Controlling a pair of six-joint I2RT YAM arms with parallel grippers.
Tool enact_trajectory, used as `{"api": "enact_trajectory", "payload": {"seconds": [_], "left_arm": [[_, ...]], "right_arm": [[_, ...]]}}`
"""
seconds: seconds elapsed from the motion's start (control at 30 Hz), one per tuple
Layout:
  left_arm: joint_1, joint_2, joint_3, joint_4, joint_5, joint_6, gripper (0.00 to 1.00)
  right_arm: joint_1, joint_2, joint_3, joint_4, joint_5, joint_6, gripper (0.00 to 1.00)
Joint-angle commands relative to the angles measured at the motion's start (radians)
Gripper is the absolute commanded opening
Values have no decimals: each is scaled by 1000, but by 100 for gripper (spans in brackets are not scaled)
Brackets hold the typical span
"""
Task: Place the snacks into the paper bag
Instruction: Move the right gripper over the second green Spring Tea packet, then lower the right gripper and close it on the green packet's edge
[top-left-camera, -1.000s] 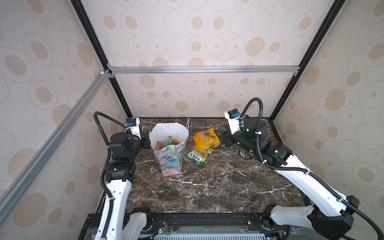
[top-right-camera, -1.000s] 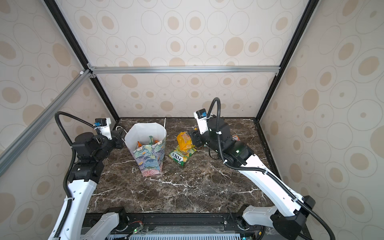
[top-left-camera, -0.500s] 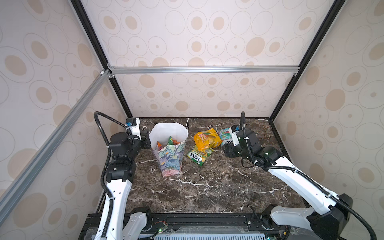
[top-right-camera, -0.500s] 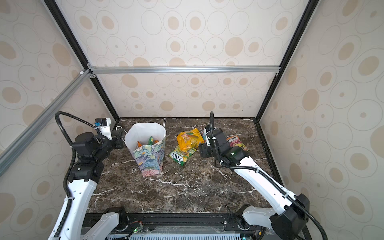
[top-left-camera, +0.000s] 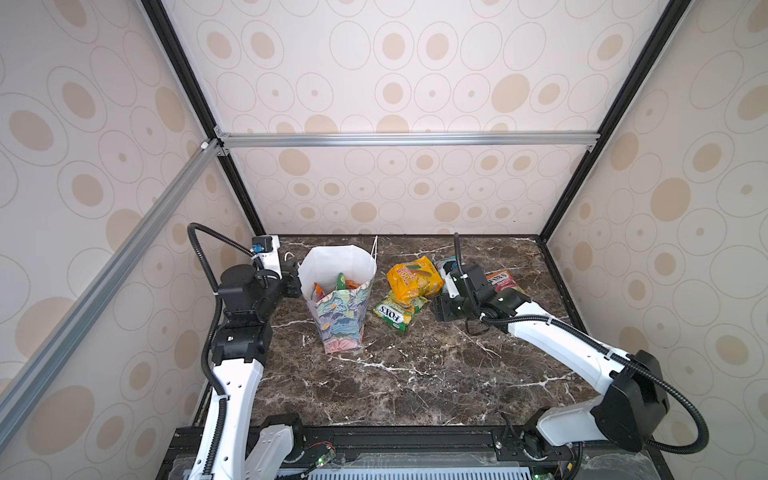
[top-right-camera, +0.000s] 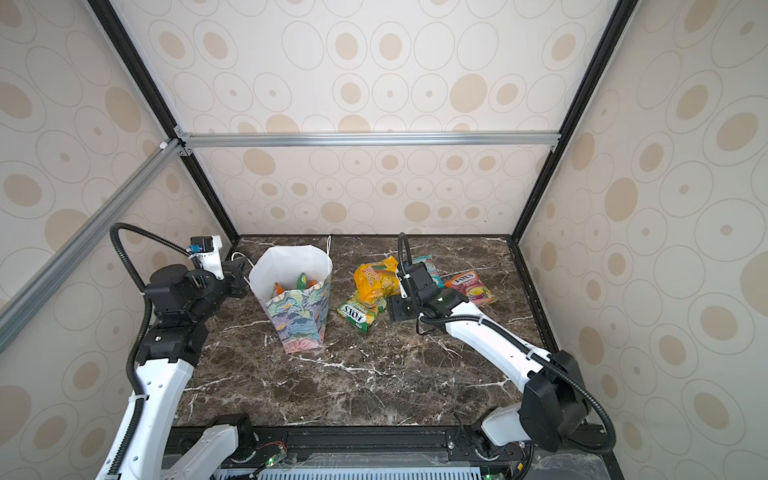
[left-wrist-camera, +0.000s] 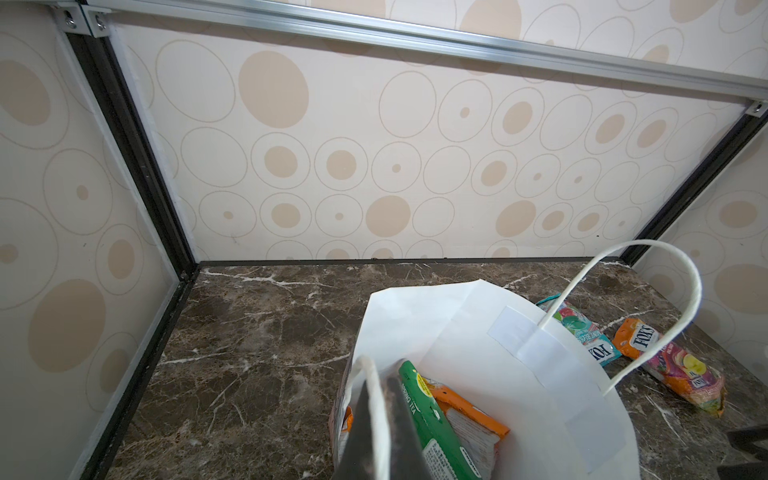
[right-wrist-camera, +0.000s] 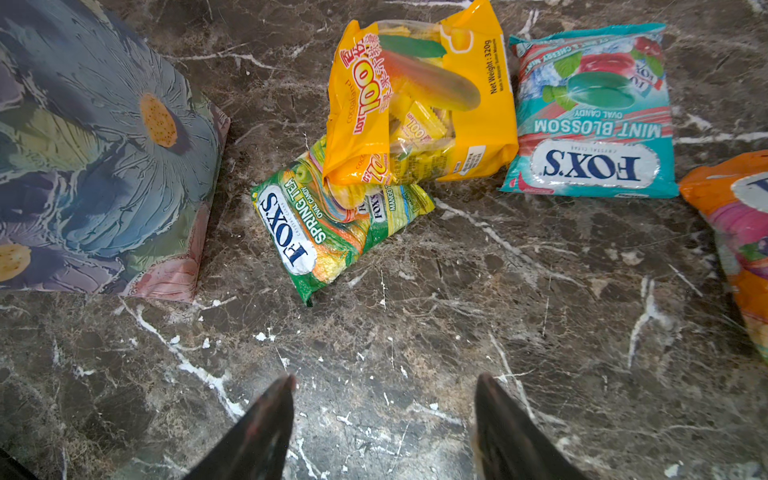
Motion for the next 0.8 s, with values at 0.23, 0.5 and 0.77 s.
{"api": "enact_trajectory", "payload": {"seconds": [0.23, 0.5, 0.77], "left_arm": [[9, 4, 31, 27, 18, 2, 0], [8, -5, 28, 29, 9, 9, 0], [9, -4, 32, 26, 18, 7, 0]], "right_arm": [[-3, 58, -37, 42, -38, 14, 71], [-3, 147, -54, 100, -102, 51, 71], [13, 225, -52, 220, -193, 112, 70]]}}
